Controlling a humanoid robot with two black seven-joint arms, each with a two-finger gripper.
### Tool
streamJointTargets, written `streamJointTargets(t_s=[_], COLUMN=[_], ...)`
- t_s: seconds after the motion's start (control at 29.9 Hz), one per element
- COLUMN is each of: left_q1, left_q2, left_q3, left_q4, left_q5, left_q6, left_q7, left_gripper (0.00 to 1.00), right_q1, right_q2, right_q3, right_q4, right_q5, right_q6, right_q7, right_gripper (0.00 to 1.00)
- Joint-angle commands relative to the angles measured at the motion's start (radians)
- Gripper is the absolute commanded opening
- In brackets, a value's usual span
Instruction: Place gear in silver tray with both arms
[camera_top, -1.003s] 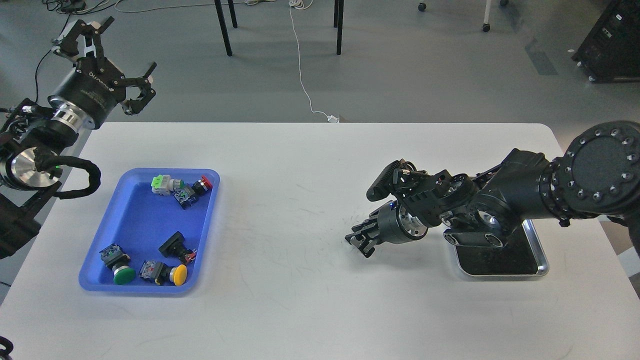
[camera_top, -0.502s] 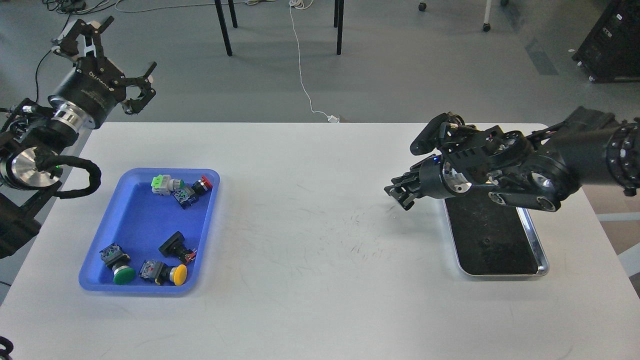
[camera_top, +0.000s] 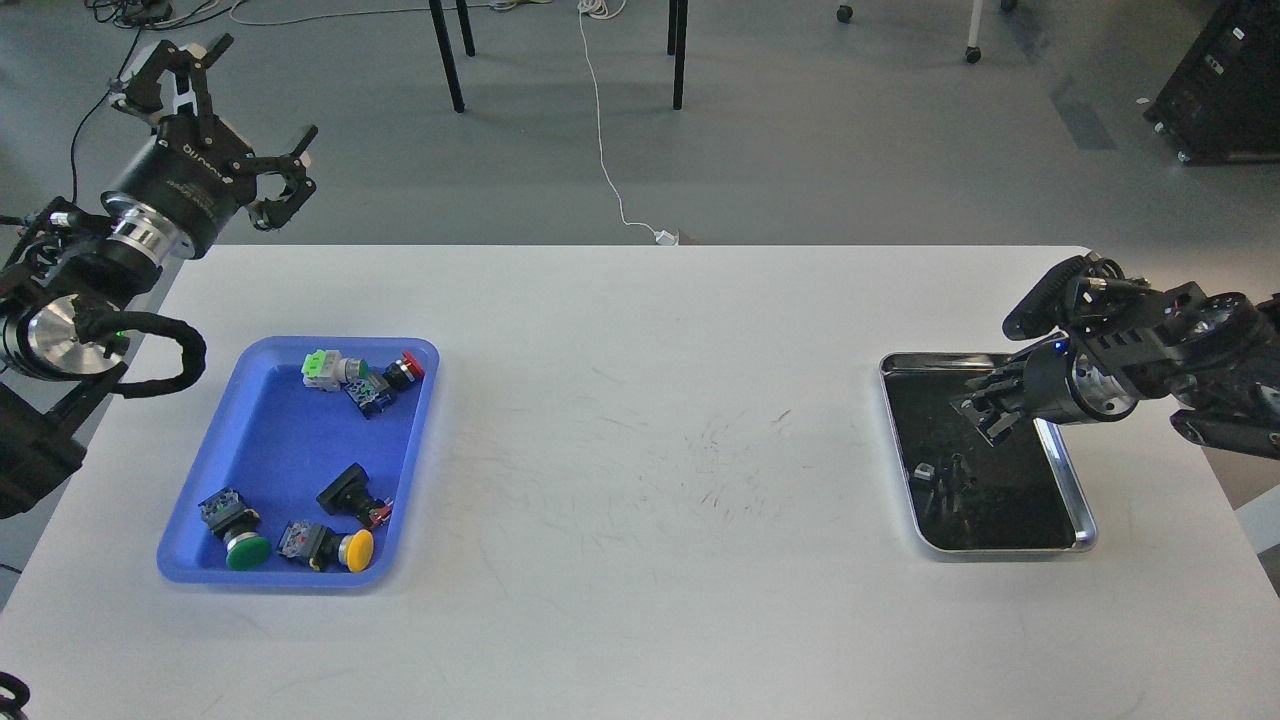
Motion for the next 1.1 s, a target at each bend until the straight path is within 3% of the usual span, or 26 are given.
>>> streamJointTargets(t_s=[0.0,0.1,0.3,0.5,0.87,1.07], left_q1=[0.0,0.0,0.0,-0.001,-0.008,-0.012], left_q2=[0.003,0.003,-0.002,-0.003,-0.016,-0.086], left_q3=[-0.001,-0.005,-0.003,-0.003,-0.005,-0.006], left_q4=[-0.002,-0.002,-0.002,0.001,0.012,0.072], left_q5=[0.0,0.0,0.0,-0.001,-0.003,-0.052], left_q6=[0.001,-0.001,-0.001,-0.002,-0.005,-0.012], left_q7=[-0.003,-0.004,-0.003,-0.001,0.003,0.003], left_gripper=[0.97,0.97,0.97,0.98,0.98,0.98], right_q1=[-0.028,-0.033,-0.032,-0.048,-0.2,-0.263], right_q2=[0.001,0.001,-0.005,-0.082,-0.064,0.039], right_q3=[0.014,0.02,0.037,0.331,0.931,1.266], right_q4=[-0.023,-0.022,-0.016,-0.043,-0.175,-0.29], right_q5=[0.0,0.001,0.007,0.05,0.34,0.579], right_q6=[-0.008,-0.016,-0.019,-0.008,-0.019,-0.011], right_q7=[0.0,0.0,0.001,-0.012,-0.012,-0.04], right_gripper=[0.35,0.41,0.65,0.98,0.99,0.99])
